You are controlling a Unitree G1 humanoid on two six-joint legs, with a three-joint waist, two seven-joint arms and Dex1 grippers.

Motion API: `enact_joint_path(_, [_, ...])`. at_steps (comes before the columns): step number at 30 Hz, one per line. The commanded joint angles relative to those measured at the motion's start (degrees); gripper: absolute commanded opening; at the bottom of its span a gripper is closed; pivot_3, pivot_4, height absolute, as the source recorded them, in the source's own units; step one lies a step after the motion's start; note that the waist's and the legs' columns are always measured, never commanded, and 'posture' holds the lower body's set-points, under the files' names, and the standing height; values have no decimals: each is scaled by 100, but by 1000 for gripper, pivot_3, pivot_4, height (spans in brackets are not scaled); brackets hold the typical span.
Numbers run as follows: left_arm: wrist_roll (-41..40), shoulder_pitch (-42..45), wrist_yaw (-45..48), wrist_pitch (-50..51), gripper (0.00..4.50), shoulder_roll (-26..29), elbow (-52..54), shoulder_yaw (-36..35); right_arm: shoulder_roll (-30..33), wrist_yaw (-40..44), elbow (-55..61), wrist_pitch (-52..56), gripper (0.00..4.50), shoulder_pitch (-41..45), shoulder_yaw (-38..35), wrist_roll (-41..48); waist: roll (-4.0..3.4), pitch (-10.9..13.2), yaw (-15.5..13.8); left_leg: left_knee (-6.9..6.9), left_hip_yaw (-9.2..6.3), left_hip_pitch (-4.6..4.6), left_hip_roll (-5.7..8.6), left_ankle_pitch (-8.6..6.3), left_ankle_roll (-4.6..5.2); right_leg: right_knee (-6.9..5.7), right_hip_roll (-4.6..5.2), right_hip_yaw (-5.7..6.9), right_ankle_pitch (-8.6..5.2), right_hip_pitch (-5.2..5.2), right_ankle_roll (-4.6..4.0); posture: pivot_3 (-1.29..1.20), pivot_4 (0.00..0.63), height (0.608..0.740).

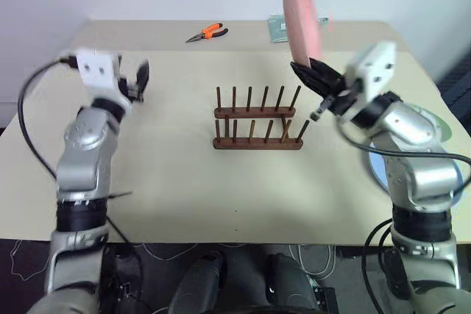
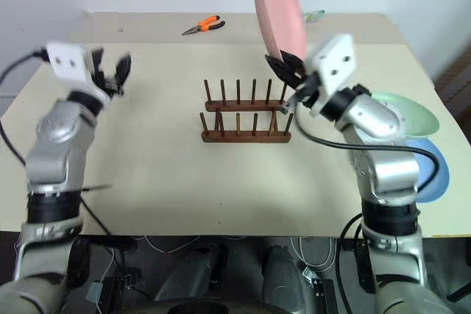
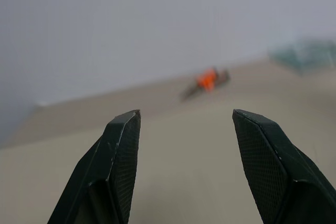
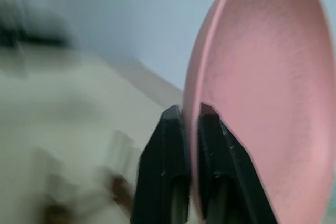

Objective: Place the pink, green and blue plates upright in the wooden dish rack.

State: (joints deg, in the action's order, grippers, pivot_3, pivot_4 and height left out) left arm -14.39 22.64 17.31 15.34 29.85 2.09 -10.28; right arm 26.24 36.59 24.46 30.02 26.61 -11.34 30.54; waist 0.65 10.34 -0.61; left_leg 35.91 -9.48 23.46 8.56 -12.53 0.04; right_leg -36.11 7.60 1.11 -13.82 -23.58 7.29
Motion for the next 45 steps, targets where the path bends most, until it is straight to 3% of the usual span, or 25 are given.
enact_joint_path(1, [-292, -578, 1105, -269, 2839, 224, 383, 158, -40, -315, 377, 793, 0, -136, -524, 1219, -6, 5, -4, 0, 2, 1, 0, 0, 0, 0, 0, -2, 0, -3, -1, 0, 150, 738])
enact_joint_path(8, [-969, -1566, 2617, 469, 2839, 781, 1271, 482, 19, -649, 269, 1226, 0, -382, -735, 1955, -26, 15, -3, -2, 7, 2, -4, -2, 1, 0, 2, -5, -10, -8, -17, 0, 150, 738])
enact_joint_path(18, [-912, -1518, 2817, 764, 2839, 571, 1850, 1183, 4, -945, -64, 1345, 0, -587, -837, 2364, -30, 17, -7, -3, 16, 2, -5, -2, 2, 0, 2, -15, -3, -10, -5, 0, 150, 738])
enact_joint_path(21, [-840, -1435, 2789, 752, 2871, 386, 1879, 1471, 62, -982, -164, 1199, 1045, -580, -803, 2221, -30, 17, -8, -3, 17, 2, -5, -2, 2, -1, 2, -17, -3, -10, -5, 0, 150, 738])
enact_joint_path(25, [-787, -1366, 2806, 713, 2871, 283, 1828, 1609, 226, -965, -121, 965, 2991, -555, -742, 1912, -32, 17, -5, -5, 20, 2, -6, -1, 2, -1, 2, -19, -3, -14, -3, 0, 150, 738])
enact_joint_path(31, [-789, -1299, 2878, 731, 2871, 223, 1789, 1670, 1303, -241, -193, 624, 2991, -936, -1172, 1464, -35, 20, -41, -4, 26, 3, -5, -5, 8, 5, 2, -20, -3, -11, 0, 0, 150, 738])
enact_joint_path(36, [-746, -1268, 2968, 680, 2871, 218, 1703, 1690, 2286, 366, -741, 53, 2991, -1654, -1350, 509, -34, 20, -19, 1, 37, 3, -5, -11, 19, 8, 6, -20, -4, -8, 4, 0, 150, 738])
enact_joint_path(41, [-648, -1104, 3086, 624, 2871, 125, 1631, 1912, 3354, 74, -2123, -1526, 2991, -2011, -317, -2047, -43, 21, 0, 7, 79, -4, -13, -11, 19, 5, 5, -37, -12, -12, -12, 0, 150, 738])
enact_joint_path(45, [-589, -996, 3081, 620, 2871, -43, 1639, 2075, 3564, -282, -3038, -2432, 2991, -1618, 508, -3333, -44, 21, 12, 7, 109, -7, -16, -13, 24, 4, 5, -62, -12, -17, -12, 0, 150, 738])
